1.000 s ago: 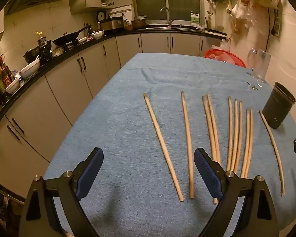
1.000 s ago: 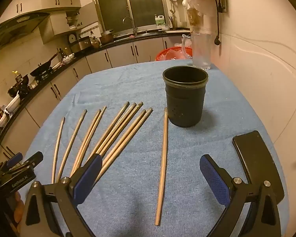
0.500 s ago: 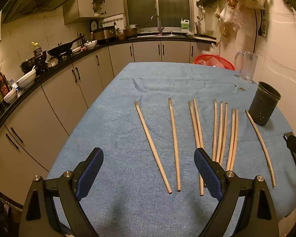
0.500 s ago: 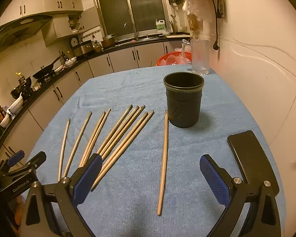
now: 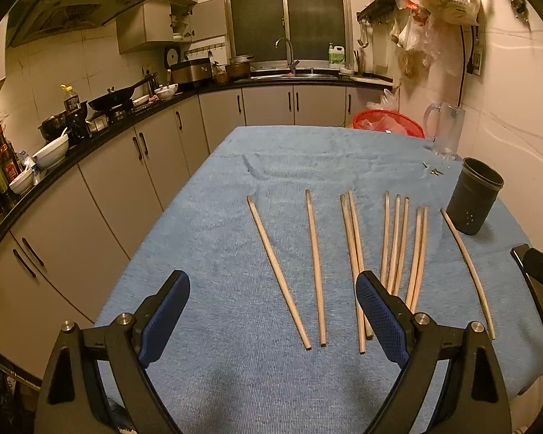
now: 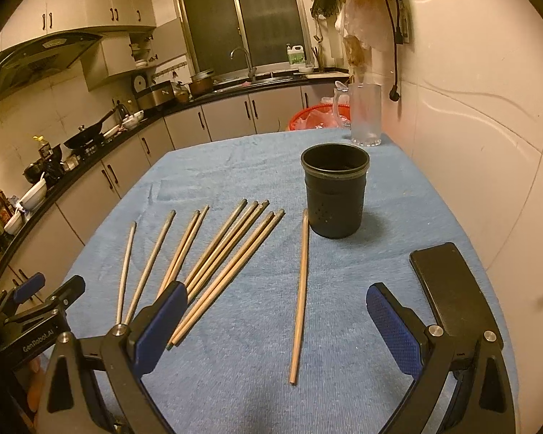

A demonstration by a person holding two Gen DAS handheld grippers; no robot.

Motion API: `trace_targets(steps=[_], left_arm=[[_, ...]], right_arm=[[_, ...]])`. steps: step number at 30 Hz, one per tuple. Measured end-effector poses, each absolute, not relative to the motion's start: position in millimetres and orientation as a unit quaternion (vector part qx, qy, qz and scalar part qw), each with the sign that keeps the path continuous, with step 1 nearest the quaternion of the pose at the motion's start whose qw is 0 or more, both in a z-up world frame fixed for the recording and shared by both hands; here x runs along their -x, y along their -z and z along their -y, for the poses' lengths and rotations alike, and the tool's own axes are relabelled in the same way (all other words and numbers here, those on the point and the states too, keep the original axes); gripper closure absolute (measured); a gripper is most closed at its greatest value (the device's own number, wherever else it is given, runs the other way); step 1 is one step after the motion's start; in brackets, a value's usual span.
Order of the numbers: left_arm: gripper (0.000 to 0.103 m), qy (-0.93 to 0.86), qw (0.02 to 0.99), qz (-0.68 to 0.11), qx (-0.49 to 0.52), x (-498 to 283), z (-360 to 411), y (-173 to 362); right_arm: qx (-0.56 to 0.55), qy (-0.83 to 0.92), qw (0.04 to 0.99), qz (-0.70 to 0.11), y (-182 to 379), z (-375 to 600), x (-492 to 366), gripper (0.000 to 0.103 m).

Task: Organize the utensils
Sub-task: 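Move both tools toward the loose wooden chopsticks on the towel, then close the left tool on one chopstick while the right tool grasps another chopstick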

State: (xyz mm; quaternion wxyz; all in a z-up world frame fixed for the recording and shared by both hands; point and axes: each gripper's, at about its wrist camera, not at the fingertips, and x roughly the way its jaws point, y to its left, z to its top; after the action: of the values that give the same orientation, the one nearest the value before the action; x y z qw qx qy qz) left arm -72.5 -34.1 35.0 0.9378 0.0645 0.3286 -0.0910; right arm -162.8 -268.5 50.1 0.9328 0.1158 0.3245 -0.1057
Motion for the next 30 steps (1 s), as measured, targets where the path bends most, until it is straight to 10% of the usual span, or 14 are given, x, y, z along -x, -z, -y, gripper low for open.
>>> trace_targets(steps=[19,30], left_arm=[[0.01,0.075,0.905,-0.417,-0.028,23.2,7.7,-1.7],[0.01,0.065,0.899,-0.433,-0.027,0.7,-9.3,6.3]], right_arm=[[-0.157,0.099,0.902,-0.391,-28.0,301.0,110.0,0.009],[-0.127,0.127,0.854,-0.488,27.8,315.4,40.7,0.067]])
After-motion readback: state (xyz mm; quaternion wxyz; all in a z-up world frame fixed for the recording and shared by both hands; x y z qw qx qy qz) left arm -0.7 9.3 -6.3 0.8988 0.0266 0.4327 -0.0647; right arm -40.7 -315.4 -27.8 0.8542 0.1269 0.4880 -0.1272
